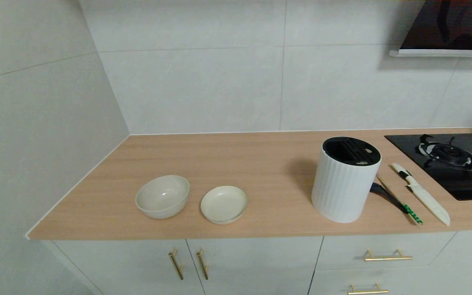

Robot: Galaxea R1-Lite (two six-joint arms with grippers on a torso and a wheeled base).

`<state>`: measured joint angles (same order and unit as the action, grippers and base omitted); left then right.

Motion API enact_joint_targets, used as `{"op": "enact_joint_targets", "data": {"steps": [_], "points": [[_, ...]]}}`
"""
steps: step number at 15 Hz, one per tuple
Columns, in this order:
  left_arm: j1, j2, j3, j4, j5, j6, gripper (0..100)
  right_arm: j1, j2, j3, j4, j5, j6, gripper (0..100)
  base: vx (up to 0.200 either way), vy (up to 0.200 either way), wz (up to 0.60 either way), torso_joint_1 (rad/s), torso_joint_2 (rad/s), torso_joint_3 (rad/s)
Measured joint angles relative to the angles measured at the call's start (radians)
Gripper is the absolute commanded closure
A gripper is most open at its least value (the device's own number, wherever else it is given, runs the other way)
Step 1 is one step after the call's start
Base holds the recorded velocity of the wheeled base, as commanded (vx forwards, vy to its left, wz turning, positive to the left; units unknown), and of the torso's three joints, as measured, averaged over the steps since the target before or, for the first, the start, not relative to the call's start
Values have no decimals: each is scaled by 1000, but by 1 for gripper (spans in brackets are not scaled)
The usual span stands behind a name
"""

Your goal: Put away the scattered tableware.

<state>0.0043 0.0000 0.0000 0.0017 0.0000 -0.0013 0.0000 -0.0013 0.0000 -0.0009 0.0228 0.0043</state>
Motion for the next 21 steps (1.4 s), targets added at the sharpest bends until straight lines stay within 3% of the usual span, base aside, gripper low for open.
{"op": "enact_joint_targets", "data": {"steps": [13,21], "points": [[0,0,0,0,0,1,0,0,0,0,0,1,-1,0,0,200,0,1,4,4],[0,0,0,0,0,1,0,0,0,0,1,1,-1,0,0,0,0,0,0,0]]}}
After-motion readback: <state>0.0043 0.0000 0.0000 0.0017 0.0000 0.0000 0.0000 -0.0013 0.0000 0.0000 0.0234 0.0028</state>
